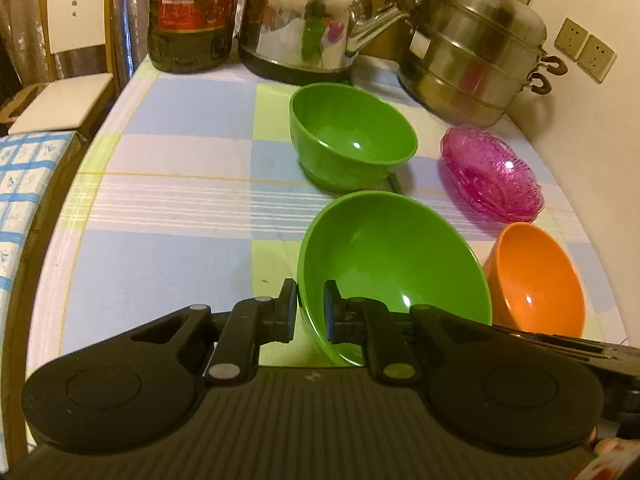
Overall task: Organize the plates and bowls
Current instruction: 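Move both tools to the large green bowl and grip its rim, then lift the green bowl with both tools and carry it over the orange bowl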
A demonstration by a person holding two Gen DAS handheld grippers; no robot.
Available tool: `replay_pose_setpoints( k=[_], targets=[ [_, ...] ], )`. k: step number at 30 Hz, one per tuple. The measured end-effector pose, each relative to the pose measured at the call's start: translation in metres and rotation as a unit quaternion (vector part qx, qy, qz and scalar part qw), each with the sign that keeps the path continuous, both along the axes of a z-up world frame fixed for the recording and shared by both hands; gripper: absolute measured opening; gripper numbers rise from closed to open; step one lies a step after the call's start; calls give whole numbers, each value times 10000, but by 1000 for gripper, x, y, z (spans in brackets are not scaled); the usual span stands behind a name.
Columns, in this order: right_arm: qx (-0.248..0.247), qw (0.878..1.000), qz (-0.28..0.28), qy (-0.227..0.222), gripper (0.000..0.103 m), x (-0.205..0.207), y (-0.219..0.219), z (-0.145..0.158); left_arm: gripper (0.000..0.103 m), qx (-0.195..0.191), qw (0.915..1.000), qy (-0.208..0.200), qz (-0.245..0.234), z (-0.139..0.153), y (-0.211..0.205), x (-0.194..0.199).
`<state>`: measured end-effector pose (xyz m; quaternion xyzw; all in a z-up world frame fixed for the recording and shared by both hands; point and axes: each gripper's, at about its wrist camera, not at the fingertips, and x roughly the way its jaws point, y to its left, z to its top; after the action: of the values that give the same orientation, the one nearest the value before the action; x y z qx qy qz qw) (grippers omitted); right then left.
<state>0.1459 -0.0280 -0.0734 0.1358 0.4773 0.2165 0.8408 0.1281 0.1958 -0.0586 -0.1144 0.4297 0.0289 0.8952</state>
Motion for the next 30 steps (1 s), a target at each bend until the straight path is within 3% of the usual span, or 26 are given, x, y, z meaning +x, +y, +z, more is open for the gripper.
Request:
replay_pose_setpoints(
  k=[17,30],
  targets=[
    [175,9985,3,-519,18,-47,-53,67,12,35,9993,-375,-32,58,-51,-55],
    [139,9968,-324,-712,18,-75,-118,90,12,56,9976,-515,-470,80,-115,-69]
  ],
)
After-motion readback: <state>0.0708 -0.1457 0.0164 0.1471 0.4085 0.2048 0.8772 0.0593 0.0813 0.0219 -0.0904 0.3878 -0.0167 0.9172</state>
